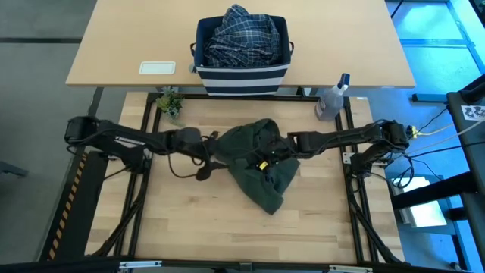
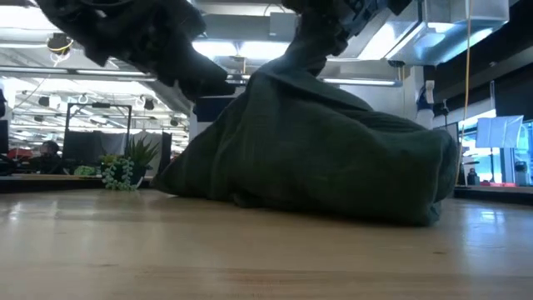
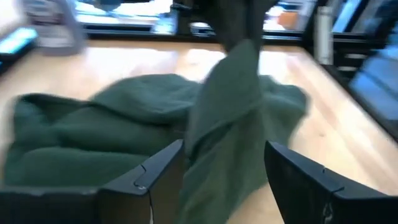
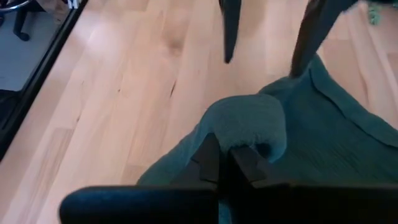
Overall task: Fold Laundry from Bin
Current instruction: Fold the green polo shirt
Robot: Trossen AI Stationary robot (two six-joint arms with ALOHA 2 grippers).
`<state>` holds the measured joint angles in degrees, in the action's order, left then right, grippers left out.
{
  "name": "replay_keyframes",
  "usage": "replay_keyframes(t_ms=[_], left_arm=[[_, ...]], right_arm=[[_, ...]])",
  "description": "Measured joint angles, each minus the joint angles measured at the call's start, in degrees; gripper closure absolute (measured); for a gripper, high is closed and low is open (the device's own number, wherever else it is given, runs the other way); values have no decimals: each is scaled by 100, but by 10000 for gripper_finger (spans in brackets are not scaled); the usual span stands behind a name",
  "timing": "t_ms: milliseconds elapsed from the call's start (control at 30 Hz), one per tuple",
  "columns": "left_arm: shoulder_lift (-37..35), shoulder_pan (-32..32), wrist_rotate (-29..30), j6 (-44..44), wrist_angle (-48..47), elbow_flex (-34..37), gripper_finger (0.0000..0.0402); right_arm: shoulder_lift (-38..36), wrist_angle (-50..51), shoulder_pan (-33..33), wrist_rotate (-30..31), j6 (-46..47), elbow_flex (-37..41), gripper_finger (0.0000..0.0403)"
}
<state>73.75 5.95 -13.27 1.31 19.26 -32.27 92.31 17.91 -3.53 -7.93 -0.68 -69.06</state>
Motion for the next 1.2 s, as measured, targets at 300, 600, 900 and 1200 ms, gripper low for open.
replay_keyframes(t_ms=[300, 600, 900, 1200], left_arm=[[619, 870, -1063, 64, -607, -298, 187], [1146, 679, -1630, -28, -796, -567, 187], [1263, 603, -1174, -651, -784, -604, 250], [1244, 606, -1145, -1038, -1134, -1224, 394]], right_arm=[[0, 15, -253, 140, -177, 0, 401], [0, 17, -250, 173, -247, 0, 400], [0, 23, -250, 153, -250, 0, 399], [-102, 213, -250, 758, -221, -18, 398]])
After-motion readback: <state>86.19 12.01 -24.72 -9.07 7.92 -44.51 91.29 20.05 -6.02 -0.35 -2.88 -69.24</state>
